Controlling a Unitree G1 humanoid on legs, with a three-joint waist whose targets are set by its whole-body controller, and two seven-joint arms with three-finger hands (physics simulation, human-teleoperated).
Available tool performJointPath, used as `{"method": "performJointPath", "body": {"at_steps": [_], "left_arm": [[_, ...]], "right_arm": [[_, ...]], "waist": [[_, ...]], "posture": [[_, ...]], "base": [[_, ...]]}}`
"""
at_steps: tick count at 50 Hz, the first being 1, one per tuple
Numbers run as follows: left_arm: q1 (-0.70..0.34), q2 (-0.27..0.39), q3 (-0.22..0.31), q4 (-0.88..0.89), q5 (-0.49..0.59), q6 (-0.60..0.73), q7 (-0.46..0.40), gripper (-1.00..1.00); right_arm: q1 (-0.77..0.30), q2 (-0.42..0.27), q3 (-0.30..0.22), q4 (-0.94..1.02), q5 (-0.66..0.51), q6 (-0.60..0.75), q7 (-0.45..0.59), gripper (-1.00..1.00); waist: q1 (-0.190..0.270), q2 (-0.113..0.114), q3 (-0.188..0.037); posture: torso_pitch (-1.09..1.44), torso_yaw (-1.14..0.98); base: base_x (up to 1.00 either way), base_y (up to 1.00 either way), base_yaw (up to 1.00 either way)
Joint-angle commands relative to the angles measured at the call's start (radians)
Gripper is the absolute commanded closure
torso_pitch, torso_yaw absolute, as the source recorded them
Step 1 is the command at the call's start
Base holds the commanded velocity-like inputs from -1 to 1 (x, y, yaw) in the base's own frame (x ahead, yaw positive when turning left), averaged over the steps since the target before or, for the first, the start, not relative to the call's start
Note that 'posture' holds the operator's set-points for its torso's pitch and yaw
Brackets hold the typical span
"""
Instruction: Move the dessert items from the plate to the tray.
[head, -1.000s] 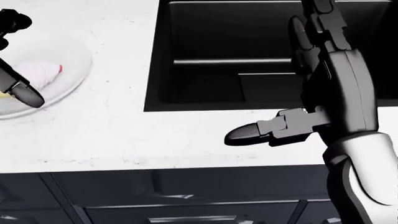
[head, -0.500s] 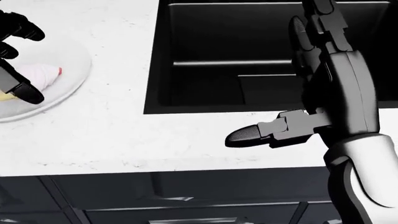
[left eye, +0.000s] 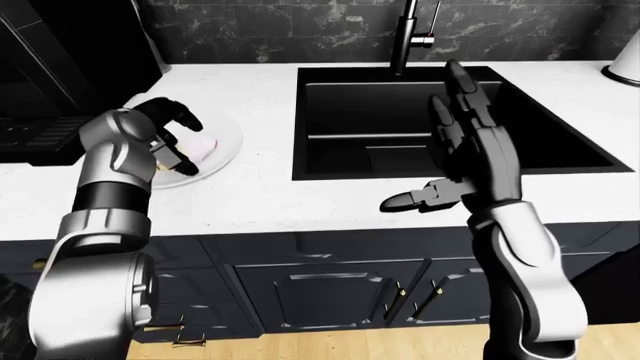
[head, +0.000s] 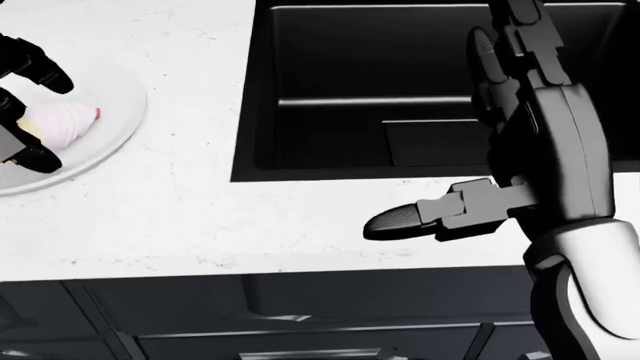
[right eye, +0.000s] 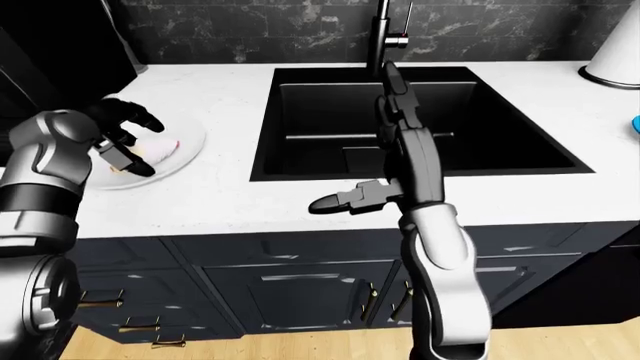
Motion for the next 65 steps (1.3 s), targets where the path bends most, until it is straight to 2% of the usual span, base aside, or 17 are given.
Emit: {"method": "performJointPath", "body": {"at_steps": [1,14,33,35,39,40,44,48,59,65], "left_arm": [[-0.04,0.015,0.005,-0.027,0.005,-0.013,0.021,-0.24],[-0.048,0.005,-0.003,0.005,0.017,-0.028,0.056,-0.14],[-0.083,0.014,-0.004,0.049,0.017,-0.047,0.103,0.28],[-0.088,0.017,-0.004,0.047,0.019,-0.045,0.108,0.42],[-0.095,0.021,-0.002,0.054,0.017,-0.048,0.127,0.48],[-0.095,0.022,-0.002,0.052,0.017,-0.046,0.123,0.6],[-0.109,0.027,-0.003,0.055,0.017,-0.047,0.131,0.62],[-0.127,0.032,-0.002,0.069,0.017,-0.055,0.151,1.0],[-0.137,0.036,0.004,0.048,0.004,-0.063,0.183,1.0],[-0.13,0.036,0.015,-0.045,-0.013,-0.041,0.131,1.0]], "right_arm": [[-0.021,-0.003,-0.005,-0.027,0.0,-0.033,-0.002,-1.0],[-0.008,-0.005,-0.008,-0.051,0.0,-0.024,-0.003,-1.0],[-0.029,-0.011,-0.009,-0.057,-0.001,-0.001,-0.002,-1.0],[-0.028,-0.012,-0.01,-0.055,-0.003,-0.004,-0.002,-1.0],[-0.023,-0.011,-0.011,-0.059,-0.003,-0.004,-0.001,-1.0],[-0.024,-0.011,-0.012,-0.061,-0.003,-0.002,-0.002,-1.0],[-0.022,-0.01,-0.008,-0.061,-0.005,-0.004,-0.003,-1.0],[-0.019,-0.008,-0.009,-0.061,-0.006,-0.006,-0.003,-1.0],[-0.008,-0.005,-0.008,-0.056,-0.01,-0.021,-0.003,-1.0],[-0.014,-0.006,-0.013,-0.057,-0.011,-0.025,-0.009,-1.0]], "waist": [[-0.001,0.005,-0.024],[0.0,0.004,-0.027],[-0.001,0.004,-0.028],[-0.001,0.004,-0.028],[-0.002,0.003,-0.027],[-0.002,0.003,-0.027],[-0.002,0.003,-0.026],[-0.002,0.003,-0.026],[-0.003,0.005,-0.024],[-0.003,0.004,-0.022]], "posture": [[0.0,0.0],[0.0,0.0],[0.0,0.0],[0.0,0.0],[0.0,0.0],[0.0,0.0],[0.0,0.0],[0.0,0.0],[0.0,0.0],[0.0,0.0]], "base": [[0.0,0.0,0.0],[0.0,0.0,0.0],[0.0,0.0,0.0],[0.0,0.0,0.0],[0.0,0.0,0.0],[0.0,0.0,0.0],[0.0,0.0,0.0],[0.0,0.0,0.0],[0.0,0.0,0.0],[0.0,0.0,0.0]]}}
